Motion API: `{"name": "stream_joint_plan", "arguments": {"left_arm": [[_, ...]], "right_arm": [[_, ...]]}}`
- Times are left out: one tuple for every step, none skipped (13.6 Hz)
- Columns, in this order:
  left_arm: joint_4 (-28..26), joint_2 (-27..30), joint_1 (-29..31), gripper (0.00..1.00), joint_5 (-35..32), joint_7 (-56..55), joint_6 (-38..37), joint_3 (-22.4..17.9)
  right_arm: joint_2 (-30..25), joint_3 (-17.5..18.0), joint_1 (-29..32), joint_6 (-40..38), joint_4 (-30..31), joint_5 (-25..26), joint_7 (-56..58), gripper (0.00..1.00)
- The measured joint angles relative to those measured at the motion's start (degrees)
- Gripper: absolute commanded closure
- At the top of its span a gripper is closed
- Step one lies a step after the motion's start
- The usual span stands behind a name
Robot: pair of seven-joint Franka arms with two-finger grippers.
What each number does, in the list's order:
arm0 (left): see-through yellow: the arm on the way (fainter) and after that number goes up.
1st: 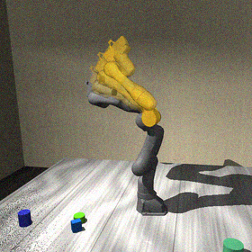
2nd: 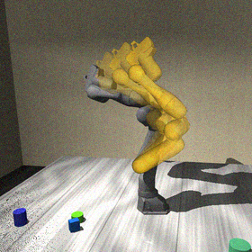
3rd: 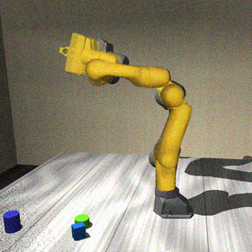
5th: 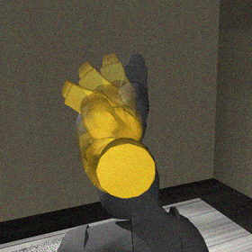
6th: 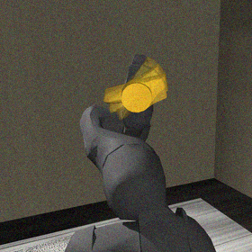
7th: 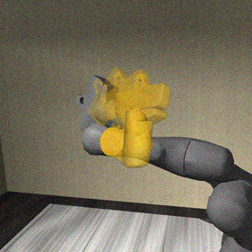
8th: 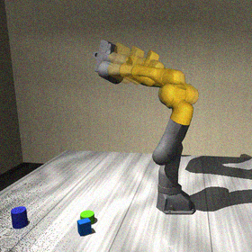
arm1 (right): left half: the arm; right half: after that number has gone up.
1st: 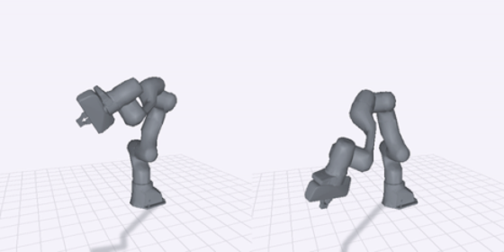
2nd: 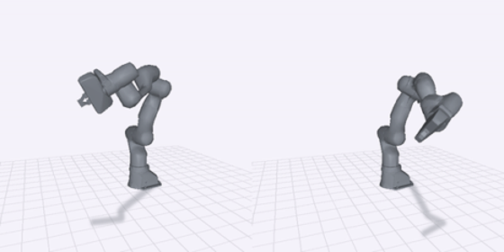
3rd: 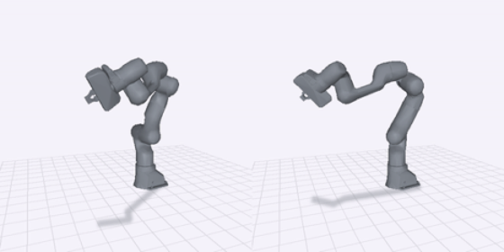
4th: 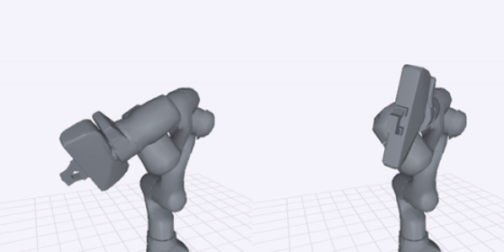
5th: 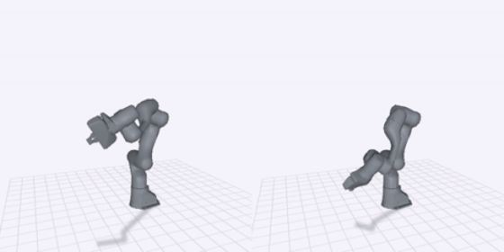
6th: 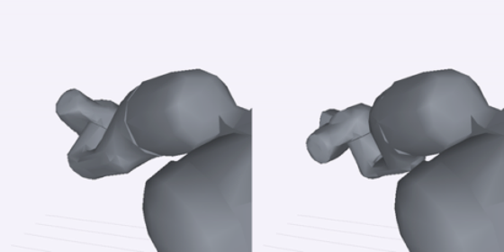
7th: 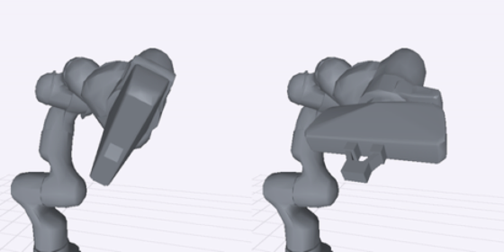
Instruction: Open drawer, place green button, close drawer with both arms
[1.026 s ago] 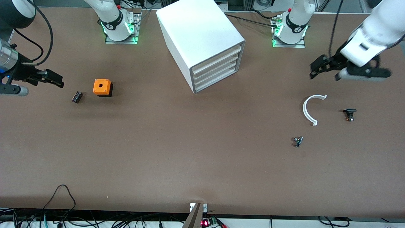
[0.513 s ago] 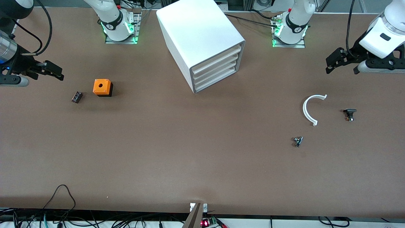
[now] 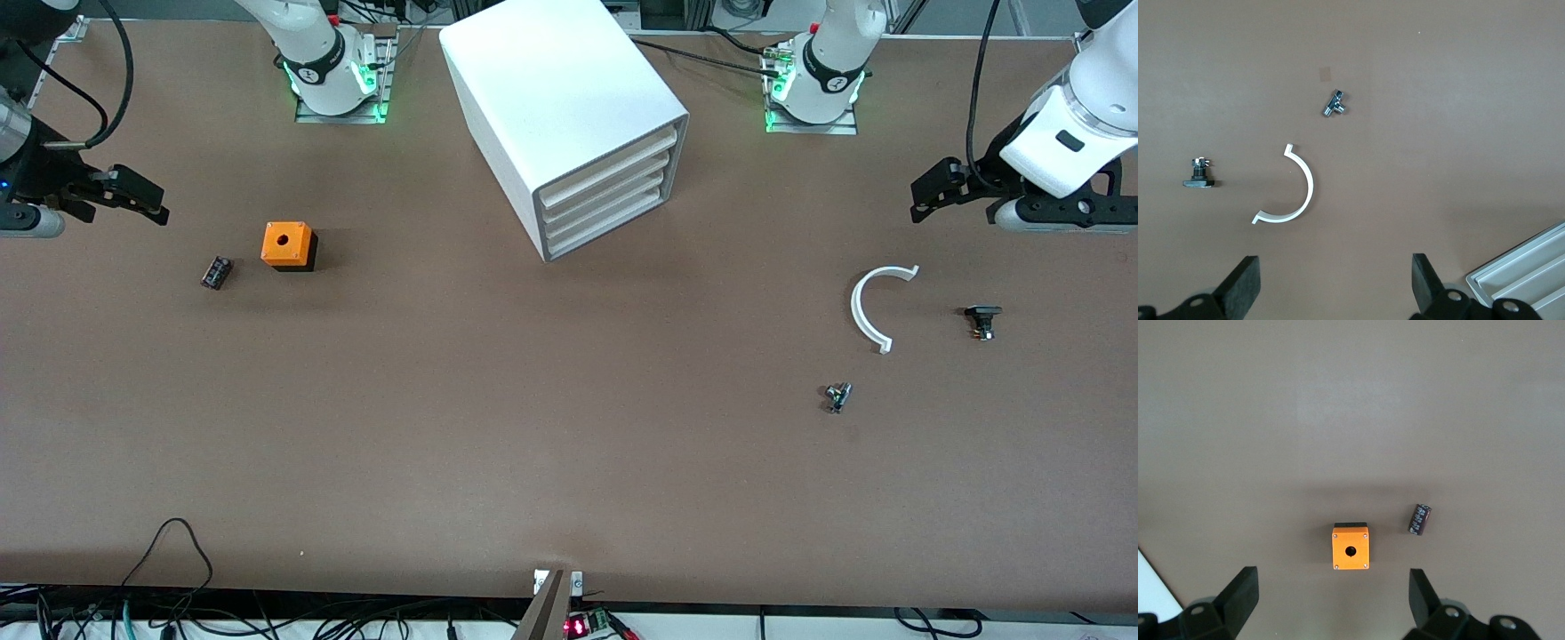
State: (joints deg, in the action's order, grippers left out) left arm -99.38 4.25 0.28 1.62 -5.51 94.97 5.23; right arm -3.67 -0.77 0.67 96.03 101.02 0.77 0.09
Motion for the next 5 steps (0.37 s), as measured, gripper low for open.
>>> {"name": "stream_joint_plan", "arguments": {"left_arm": [[0.33,-0.12,0.00,0.00,0.00,0.00,-0.03,0.03],[0.47,-0.15,0.00,0.00,0.00,0.00,-0.28,0.10],[0.57,-0.15,0.00,0.00,0.00,0.00,-0.91,0.15],[0.62,-0.15,0.00,0.00,0.00,0.00,-1.33,0.16],[0.66,-0.16,0.00,0.00,0.00,0.00,-1.54,0.15]], "right_arm": [[0.00,-0.03,0.00,-0.10,-0.06,0.00,0.04,0.00],[0.00,-0.08,0.01,-0.19,-0.07,0.00,0.07,0.00],[0.00,-0.20,0.02,-0.26,-0.07,0.00,0.08,0.00],[0.00,-0.34,0.02,-0.29,-0.07,0.00,0.11,0.00],[0.00,-0.49,0.03,-0.30,-0.07,0.00,0.12,0.00]]}}
